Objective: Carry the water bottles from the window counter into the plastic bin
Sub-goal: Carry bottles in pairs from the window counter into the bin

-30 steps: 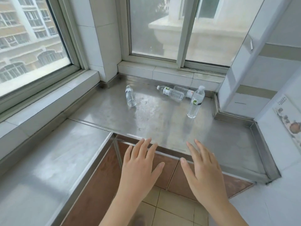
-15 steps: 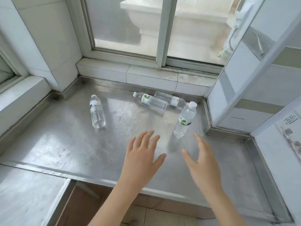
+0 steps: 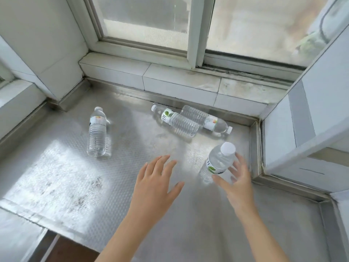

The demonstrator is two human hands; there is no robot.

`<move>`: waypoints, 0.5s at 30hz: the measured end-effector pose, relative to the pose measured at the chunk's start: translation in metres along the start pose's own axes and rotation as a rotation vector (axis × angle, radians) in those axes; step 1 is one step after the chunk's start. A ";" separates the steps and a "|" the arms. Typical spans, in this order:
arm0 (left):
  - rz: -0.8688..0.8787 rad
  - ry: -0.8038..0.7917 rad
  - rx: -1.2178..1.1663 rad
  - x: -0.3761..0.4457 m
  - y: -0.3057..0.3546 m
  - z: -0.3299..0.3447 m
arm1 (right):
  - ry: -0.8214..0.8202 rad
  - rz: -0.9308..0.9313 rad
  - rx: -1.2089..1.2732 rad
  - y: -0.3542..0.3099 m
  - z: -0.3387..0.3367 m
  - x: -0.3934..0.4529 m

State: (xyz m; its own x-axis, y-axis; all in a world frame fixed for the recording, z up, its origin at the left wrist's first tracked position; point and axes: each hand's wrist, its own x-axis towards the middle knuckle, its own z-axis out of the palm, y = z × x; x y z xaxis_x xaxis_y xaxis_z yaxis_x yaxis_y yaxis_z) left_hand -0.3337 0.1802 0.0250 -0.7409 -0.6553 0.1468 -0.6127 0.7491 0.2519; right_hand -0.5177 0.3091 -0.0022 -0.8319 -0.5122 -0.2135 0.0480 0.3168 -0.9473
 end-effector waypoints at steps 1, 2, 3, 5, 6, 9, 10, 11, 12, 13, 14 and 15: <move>-0.015 -0.001 0.005 0.002 -0.001 0.002 | -0.021 0.000 -0.003 0.002 0.001 0.006; -0.028 0.000 0.011 0.004 -0.001 0.004 | -0.038 -0.005 0.000 0.004 0.002 0.011; -0.038 0.000 0.014 0.004 -0.002 0.006 | -0.054 -0.015 0.005 0.006 0.003 0.014; -0.053 -0.014 0.020 0.005 -0.005 0.010 | -0.085 -0.028 0.019 0.009 0.004 0.020; -0.061 -0.022 0.023 0.005 -0.007 0.011 | -0.088 -0.032 0.030 0.011 0.004 0.022; -0.085 -0.025 0.024 0.004 -0.014 0.014 | -0.029 -0.016 0.094 0.009 0.005 0.024; -0.096 -0.024 0.026 0.004 -0.018 0.014 | -0.008 -0.010 0.114 0.008 0.005 0.024; -0.110 -0.027 0.025 0.005 -0.021 0.014 | 0.005 -0.012 0.127 0.008 0.006 0.025; -0.123 -0.033 0.023 0.005 -0.025 0.014 | 0.013 -0.013 0.132 0.008 0.007 0.025; -0.137 -0.041 0.020 0.005 -0.029 0.013 | 0.019 -0.016 0.137 0.007 0.008 0.024; -0.153 -0.051 0.016 0.006 -0.034 0.011 | 0.027 -0.014 0.147 0.006 0.010 0.024; -0.169 -0.060 0.011 0.006 -0.039 0.010 | 0.032 -0.010 0.160 0.004 0.011 0.023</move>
State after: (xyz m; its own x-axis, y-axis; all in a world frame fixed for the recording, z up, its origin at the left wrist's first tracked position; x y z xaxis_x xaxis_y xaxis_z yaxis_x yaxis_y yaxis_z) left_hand -0.3168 0.1476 0.0066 -0.6423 -0.7651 0.0460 -0.7324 0.6304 0.2575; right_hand -0.5302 0.2897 -0.0132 -0.8498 -0.4881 -0.1990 0.1256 0.1792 -0.9758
